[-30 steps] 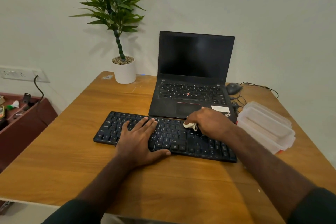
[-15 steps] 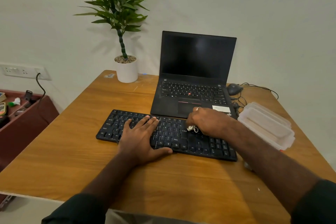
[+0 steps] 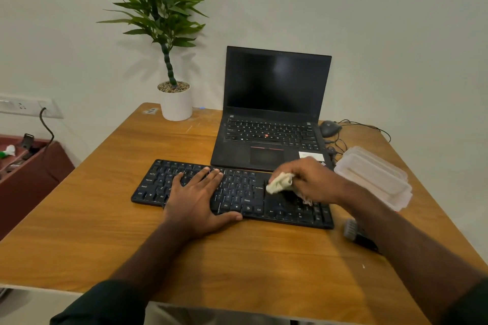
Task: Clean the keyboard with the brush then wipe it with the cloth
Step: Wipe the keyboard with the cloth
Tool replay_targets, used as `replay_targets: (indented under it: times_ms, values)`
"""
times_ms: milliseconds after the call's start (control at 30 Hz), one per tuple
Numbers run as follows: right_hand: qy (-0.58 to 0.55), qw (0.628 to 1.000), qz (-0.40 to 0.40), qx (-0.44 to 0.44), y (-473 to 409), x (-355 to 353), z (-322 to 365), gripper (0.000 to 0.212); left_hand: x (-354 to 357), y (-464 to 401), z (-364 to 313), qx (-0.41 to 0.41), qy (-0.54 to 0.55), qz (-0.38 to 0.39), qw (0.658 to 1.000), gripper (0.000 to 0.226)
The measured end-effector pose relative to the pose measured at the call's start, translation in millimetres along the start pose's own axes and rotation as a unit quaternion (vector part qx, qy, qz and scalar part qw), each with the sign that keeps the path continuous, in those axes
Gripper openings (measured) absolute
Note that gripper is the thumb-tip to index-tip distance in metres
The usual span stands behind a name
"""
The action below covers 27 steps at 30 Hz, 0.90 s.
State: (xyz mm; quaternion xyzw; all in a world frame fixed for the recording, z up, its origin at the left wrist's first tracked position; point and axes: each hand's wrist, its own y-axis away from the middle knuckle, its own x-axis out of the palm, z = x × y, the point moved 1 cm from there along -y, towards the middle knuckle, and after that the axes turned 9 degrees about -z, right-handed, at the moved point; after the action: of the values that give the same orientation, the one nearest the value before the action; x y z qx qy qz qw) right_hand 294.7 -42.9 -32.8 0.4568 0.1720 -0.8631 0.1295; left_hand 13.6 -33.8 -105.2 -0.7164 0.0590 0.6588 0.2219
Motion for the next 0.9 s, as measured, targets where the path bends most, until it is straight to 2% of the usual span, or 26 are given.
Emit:
replay_targets:
  times_ms: [100,167,233,300,400,467,567,633,700,767,833,867,900]
  values:
    - [-0.072,0.977,-0.194,0.058,1.9,-13.5,-18.0,0.033,0.8,-0.6,1.0,0.006,0.002,-0.002,1.0,0.118]
    - [-0.037,0.963,-0.254,0.079,2.7,-12.1,-21.0,0.032,1.5,-2.8,3.8,0.006,0.009,-0.004,1.0,0.121]
    - [0.026,0.955,-0.281,0.092,3.5,-5.1,-16.1,0.037,1.4,-5.6,5.8,0.006,0.01,-0.003,1.0,0.124]
    - [0.098,0.954,-0.266,0.095,3.0,7.6,-4.8,0.044,2.1,-7.4,6.0,0.007,0.002,-0.001,1.0,0.123]
    - [0.217,0.962,-0.139,0.087,2.4,41.4,12.5,0.044,3.3,-7.1,6.1,0.004,0.009,-0.012,1.0,0.12]
    - [0.241,0.963,-0.091,0.08,8.1,58.8,15.4,0.046,4.5,-7.0,7.2,0.001,0.021,-0.025,0.999,0.12]
    - [0.149,0.982,-0.088,0.07,20.5,56.1,6.6,0.052,5.5,-6.3,7.7,-0.001,0.029,-0.037,0.999,0.119]
    - [0.029,0.995,-0.055,0.073,32.1,49.5,2.9,0.049,5.2,-6.3,7.9,-0.001,0.027,-0.035,0.999,0.118]
    - [-0.105,0.991,-0.027,0.082,41.4,42.1,3.7,0.04,6.4,-6.8,8.8,0.0,0.027,-0.035,0.999,0.118]
    - [-0.23,0.964,-0.054,0.126,42.4,31.7,3.8,0.032,7.6,-5.9,8.9,0.002,0.034,-0.045,0.998,0.119]
    - [-0.344,0.897,-0.163,0.225,37.8,18.7,0.2,0.029,9.1,-5.5,8.3,0.004,0.037,-0.052,0.998,0.12]
    - [-0.37,0.861,-0.232,0.259,34.1,13.8,-4.5,0.029,9.2,-5.7,7.9,0.004,0.036,-0.053,0.998,0.12]
    - [-0.361,0.843,-0.296,0.266,30.5,8.3,-9.8,0.028,8.5,-5.9,7.6,0.004,0.033,-0.05,0.998,0.12]
